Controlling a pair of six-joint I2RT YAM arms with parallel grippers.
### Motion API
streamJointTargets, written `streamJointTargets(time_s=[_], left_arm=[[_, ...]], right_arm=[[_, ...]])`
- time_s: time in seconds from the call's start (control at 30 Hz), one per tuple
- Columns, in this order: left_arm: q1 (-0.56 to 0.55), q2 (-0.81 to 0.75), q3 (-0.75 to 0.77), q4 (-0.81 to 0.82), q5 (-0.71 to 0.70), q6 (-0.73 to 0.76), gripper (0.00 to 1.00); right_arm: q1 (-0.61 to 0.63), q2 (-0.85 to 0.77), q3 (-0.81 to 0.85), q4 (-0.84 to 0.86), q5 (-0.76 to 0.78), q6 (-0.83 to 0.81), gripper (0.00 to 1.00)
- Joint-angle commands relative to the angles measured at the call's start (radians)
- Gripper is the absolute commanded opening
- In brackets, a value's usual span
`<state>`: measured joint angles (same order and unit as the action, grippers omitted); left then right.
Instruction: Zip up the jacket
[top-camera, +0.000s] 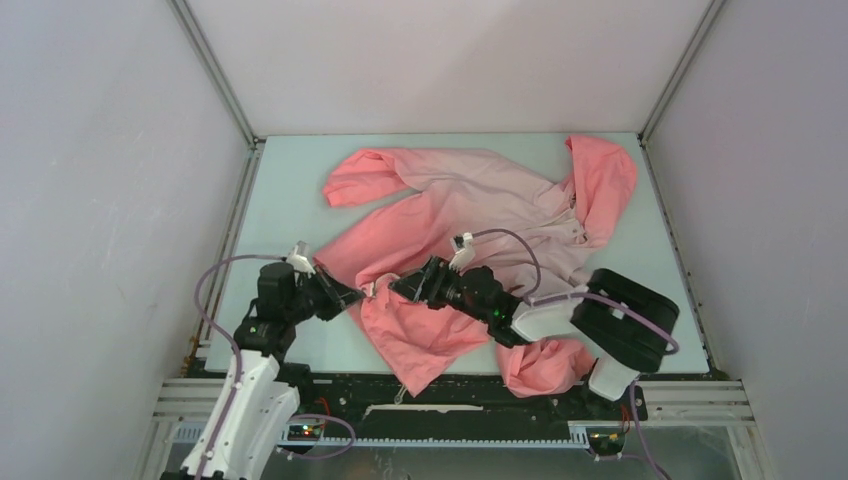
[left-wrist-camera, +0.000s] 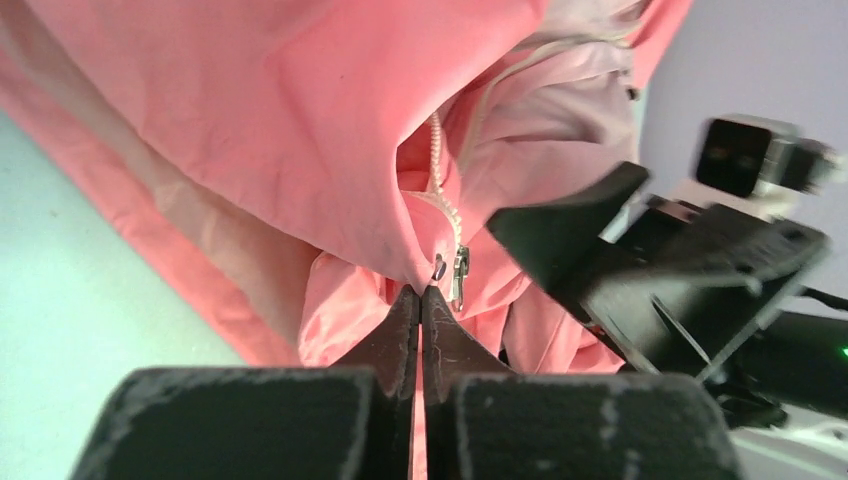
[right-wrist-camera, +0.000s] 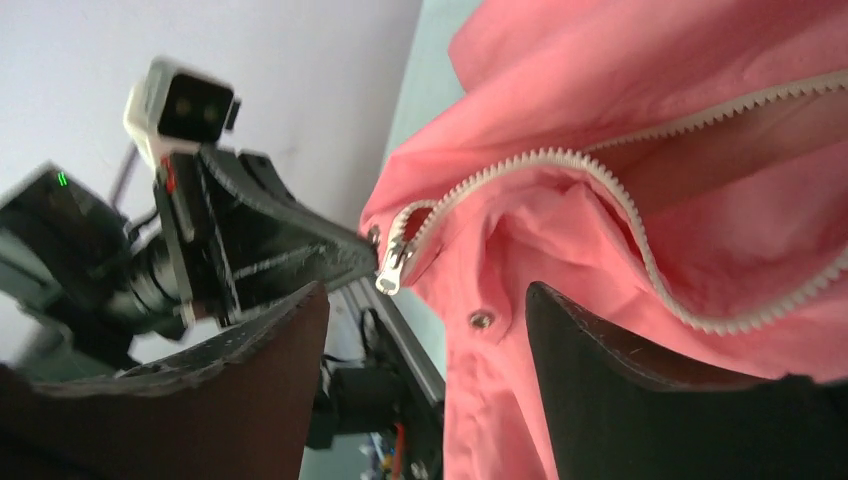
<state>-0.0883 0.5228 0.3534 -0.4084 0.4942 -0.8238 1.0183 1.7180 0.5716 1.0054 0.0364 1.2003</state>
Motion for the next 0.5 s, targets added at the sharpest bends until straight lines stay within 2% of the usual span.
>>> streamJointTargets(time_s=[0.0,0.1,0.2,0.23,0.33,0.4,0.47], left_arm=[[0.007,0.091,0.108,-0.118,-0.026,0.096,0.0],[0.006,0.103,0.132,-0.166,-0.031,0.105,0.0],[0.005,0.086,0.165,-0.224,-0.046,0.12,0.0],[0.003,0.08,0.175,-0.238,-0.047,0.126,0.0],[0.003,0.069,0.192,-0.265,-0.043,0.139,0.0],[0.003,0.073,0.196,-0.275,-0.036,0.143,0.0],[0.004,0.082,0.196,-0.28,-0.015,0.143,0.0]], right_arm=[[0.017,-0.153,-0.004,-0.273,-0.079,-0.311,0.75],[0.074,-0.26,-0.006,-0.385,-0.069,-0.613,0.75],[0.213,-0.352,-0.01,-0.417,0.072,-1.088,0.77],[0.24,-0.358,-0.027,-0.371,0.078,-1.295,0.76],[0.259,-0.297,-0.11,-0.097,0.003,-1.684,0.75],[0.242,-0.208,-0.142,0.139,-0.068,-1.829,0.73],[0.225,-0.1,-0.134,0.306,-0.144,-1.912,0.64]])
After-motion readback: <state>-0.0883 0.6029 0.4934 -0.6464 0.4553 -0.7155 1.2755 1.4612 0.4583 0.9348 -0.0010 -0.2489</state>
